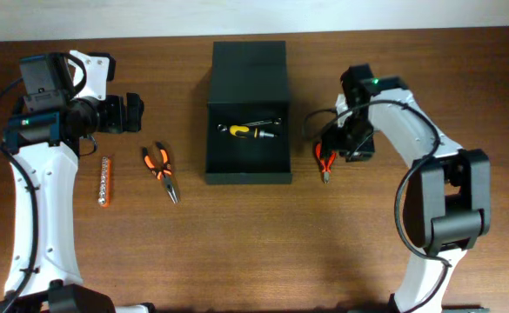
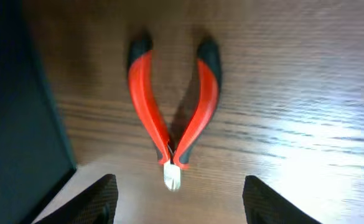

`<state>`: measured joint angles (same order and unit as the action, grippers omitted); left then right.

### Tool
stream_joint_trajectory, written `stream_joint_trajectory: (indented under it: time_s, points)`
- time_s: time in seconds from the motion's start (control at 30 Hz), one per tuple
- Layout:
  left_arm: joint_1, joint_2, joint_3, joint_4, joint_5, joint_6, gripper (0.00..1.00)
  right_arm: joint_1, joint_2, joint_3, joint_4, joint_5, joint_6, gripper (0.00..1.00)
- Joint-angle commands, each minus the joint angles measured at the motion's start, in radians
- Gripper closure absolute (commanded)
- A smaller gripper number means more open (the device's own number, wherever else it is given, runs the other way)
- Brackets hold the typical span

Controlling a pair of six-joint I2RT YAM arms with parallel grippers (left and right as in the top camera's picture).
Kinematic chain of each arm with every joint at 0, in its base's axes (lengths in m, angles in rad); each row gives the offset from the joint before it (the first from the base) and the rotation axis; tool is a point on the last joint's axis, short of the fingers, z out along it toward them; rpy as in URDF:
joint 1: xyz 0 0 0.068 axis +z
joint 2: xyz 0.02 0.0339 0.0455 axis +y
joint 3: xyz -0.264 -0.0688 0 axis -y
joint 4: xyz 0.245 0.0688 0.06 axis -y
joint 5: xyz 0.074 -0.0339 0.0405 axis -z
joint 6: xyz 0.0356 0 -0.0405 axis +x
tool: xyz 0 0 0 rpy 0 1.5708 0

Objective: Pack container
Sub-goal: 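Lower the right gripper and grasp the red pliers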

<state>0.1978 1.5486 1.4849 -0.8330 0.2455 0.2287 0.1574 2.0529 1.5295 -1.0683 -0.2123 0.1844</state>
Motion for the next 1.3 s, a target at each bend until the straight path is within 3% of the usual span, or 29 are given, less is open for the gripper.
stream_joint_trajectory:
  time_s: [0.0, 0.27, 0.83, 1.27]
  points:
    - [0.003, 0.009, 0.023, 0.003, 0.001, 0.016, 0.01, 0.015, -0.003, -0.056, 0.042, -0.003, 0.024, 0.39]
    - [0.003, 0.009, 0.023, 0.002, 0.001, 0.016, 0.01, 0.027, -0.003, -0.069, 0.053, 0.078, 0.042, 0.44]
    - [0.003, 0.009, 0.023, 0.002, 0.046, 0.016, 0.01, 0.045, -0.003, -0.069, 0.117, 0.172, 0.069, 0.44]
    - [0.003, 0.009, 0.023, -0.001, 0.046, 0.016, 0.01, 0.046, -0.002, -0.069, 0.142, 0.227, 0.323, 0.49]
